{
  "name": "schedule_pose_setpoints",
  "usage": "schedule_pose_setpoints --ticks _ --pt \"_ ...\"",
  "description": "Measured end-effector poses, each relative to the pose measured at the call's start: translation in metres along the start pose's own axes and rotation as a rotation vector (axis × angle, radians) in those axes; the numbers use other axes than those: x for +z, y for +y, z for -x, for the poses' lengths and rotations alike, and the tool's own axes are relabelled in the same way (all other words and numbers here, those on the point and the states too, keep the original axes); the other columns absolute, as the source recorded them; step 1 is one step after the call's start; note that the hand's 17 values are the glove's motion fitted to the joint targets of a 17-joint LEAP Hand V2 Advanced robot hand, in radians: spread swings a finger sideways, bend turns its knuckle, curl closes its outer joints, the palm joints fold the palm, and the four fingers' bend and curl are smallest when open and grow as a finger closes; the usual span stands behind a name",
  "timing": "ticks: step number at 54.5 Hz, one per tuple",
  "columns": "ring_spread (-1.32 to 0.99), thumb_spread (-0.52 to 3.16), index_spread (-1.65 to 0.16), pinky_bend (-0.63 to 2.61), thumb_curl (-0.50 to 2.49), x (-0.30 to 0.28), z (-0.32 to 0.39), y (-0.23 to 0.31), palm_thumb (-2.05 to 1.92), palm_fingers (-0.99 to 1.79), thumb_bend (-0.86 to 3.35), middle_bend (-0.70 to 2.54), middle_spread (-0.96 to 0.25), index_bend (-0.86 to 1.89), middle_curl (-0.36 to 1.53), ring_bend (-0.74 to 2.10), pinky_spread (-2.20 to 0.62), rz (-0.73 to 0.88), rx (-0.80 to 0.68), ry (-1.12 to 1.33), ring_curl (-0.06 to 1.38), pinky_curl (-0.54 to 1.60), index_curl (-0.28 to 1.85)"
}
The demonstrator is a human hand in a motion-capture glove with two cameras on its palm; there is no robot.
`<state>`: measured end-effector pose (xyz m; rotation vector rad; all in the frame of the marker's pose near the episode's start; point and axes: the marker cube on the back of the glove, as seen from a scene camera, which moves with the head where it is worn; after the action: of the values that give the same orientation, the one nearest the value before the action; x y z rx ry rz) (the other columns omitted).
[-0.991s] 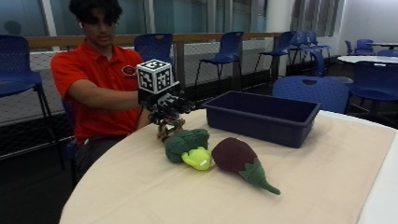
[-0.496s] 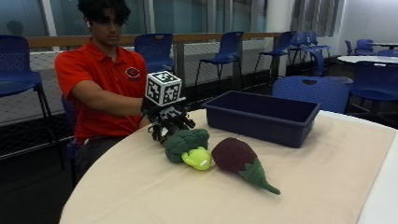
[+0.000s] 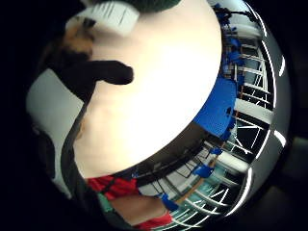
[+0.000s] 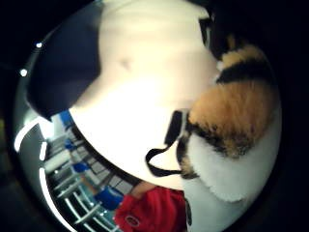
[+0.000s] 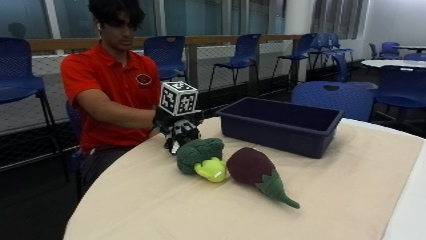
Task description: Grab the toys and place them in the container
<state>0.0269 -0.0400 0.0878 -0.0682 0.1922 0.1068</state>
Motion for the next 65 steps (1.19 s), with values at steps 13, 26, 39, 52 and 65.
schedule_pose_setpoints --ticks 13,26,39,52,65 --pt "-0.36 1.21 -0.37 1.14 0.45 -0.023 -0.012 0.004 0.54 0.79 0.21 0.39 -0.34 0.33 0.29 0.78 -0.34 -0.090 -0.061 -0.010 0.31 0.34 0.41" --pt "-0.48 1.04 -0.38 1.07 0.56 -0.086 0.002 0.004 0.62 0.85 0.17 0.39 -0.43 0.31 0.33 0.75 -0.40 -0.191 -0.127 -0.087 0.33 0.34 0.49" --pt "-0.51 0.96 -0.39 1.05 0.64 -0.166 0.079 -0.029 0.64 0.87 0.12 0.35 -0.46 0.25 0.36 0.71 -0.42 -0.247 -0.245 -0.068 0.34 0.34 0.56" --pt "-0.53 0.93 -0.40 1.03 0.70 -0.188 0.148 -0.077 0.65 0.89 0.08 0.31 -0.48 0.19 0.39 0.67 -0.42 -0.228 -0.291 -0.137 0.34 0.34 0.63" --pt "-0.53 0.92 -0.42 1.02 0.74 -0.201 0.198 -0.131 0.65 0.90 0.05 0.28 -0.49 0.16 0.42 0.65 -0.42 -0.294 -0.302 -0.153 0.36 0.35 0.68"
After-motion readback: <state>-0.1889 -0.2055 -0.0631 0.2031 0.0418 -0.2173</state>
